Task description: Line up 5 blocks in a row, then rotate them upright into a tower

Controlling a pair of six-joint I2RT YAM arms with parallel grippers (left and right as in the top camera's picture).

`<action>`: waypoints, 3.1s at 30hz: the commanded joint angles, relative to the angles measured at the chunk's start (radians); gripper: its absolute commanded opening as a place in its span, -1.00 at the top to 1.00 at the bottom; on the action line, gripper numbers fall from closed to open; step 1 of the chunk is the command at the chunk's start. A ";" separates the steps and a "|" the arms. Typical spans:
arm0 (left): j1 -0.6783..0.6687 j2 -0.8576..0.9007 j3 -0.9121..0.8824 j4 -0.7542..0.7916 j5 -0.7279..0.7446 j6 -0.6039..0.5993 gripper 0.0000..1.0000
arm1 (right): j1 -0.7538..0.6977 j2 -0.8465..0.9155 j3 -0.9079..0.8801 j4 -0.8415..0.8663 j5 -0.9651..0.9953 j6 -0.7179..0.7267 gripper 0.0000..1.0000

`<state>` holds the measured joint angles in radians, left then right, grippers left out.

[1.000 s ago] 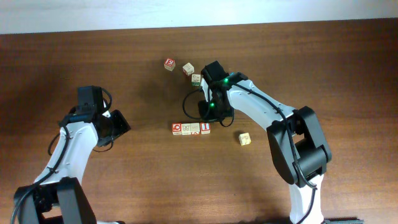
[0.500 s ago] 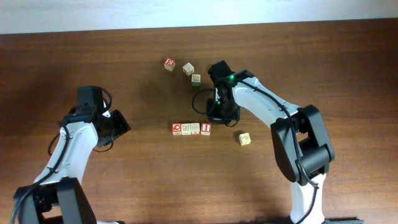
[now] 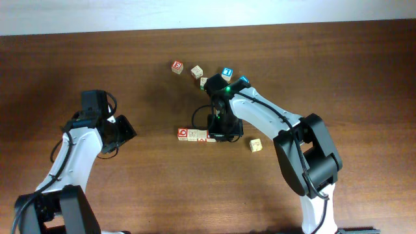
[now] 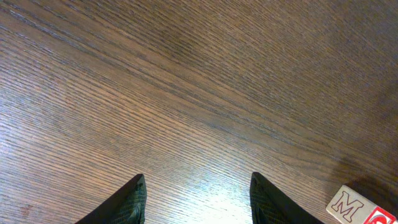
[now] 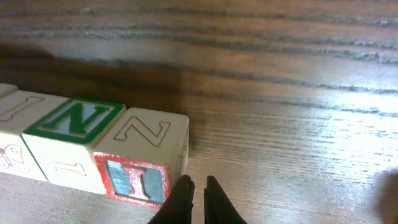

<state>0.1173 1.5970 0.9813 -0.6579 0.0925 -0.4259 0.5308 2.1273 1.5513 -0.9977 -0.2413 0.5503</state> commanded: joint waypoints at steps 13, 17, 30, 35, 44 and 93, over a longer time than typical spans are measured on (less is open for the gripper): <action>0.003 0.006 -0.006 -0.004 -0.003 0.017 -0.01 | -0.074 -0.029 0.306 -0.315 0.012 -0.138 0.77; 0.003 0.006 -0.006 0.003 -0.008 0.017 0.00 | -0.115 -0.134 0.409 -0.509 0.018 -0.221 0.33; 0.003 0.006 -0.006 0.016 -0.011 0.017 -0.01 | -0.152 -0.246 -0.043 -0.357 0.175 -0.286 -0.10; 0.003 0.006 -0.006 0.013 -0.011 0.017 -0.02 | -0.151 -0.239 -0.208 -0.145 0.175 -0.335 -0.08; 0.003 0.006 -0.006 0.013 -0.011 0.017 -0.01 | -0.152 -0.236 -0.317 0.011 0.190 -0.336 0.23; 0.003 0.006 -0.006 0.011 -0.011 0.017 -0.03 | -0.040 -0.158 -0.123 0.168 0.201 0.035 0.40</action>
<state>0.1173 1.5970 0.9813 -0.6460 0.0887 -0.4259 0.4961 1.9514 1.4349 -0.8581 -0.0967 0.5629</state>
